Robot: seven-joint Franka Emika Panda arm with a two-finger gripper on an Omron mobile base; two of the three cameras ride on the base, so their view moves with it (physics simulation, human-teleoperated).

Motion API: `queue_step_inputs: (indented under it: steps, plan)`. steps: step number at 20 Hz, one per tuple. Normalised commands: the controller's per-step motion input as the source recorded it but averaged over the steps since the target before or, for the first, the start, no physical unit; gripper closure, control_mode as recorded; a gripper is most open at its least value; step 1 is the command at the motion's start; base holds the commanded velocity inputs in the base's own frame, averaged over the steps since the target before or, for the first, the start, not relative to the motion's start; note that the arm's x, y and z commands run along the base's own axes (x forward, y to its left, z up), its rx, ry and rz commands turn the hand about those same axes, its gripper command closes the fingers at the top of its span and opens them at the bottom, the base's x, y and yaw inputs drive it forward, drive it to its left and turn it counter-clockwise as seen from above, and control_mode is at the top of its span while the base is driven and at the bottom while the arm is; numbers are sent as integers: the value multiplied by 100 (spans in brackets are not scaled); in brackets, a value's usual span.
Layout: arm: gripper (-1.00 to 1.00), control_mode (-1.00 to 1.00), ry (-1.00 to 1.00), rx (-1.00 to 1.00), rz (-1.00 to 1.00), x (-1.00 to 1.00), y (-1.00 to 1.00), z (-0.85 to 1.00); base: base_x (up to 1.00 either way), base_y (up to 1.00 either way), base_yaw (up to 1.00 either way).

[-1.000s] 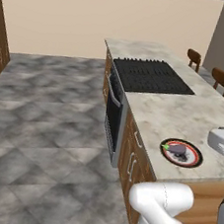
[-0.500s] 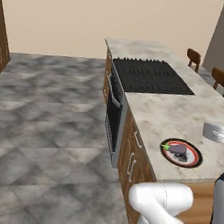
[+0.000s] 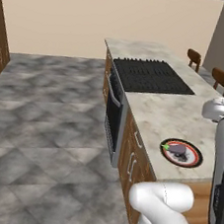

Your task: Pick the eggplant from the counter and place it in the microwave. Then turn on the microwave.

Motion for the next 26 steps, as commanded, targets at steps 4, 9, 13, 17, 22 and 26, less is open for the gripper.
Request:
queue_step_inputs:
  steps: [4,9,13,17,22,26]
  plan:
    - [-100,-100,26,21,-17,29,-15,-9,0,0,0]
    - [-100,-100,19,15,-15,24,-15,-15,0,0,0]
    - [-100,-100,13,8,-17,31,-12,-21,0,0,0]
    - [-100,-100,8,5,-18,31,-13,-31,0,0,0]
    - [-100,-100,0,2,-23,18,-14,-38,0,0,0]
    - [-100,-100,0,4,-20,29,-21,-43,0,0,0]
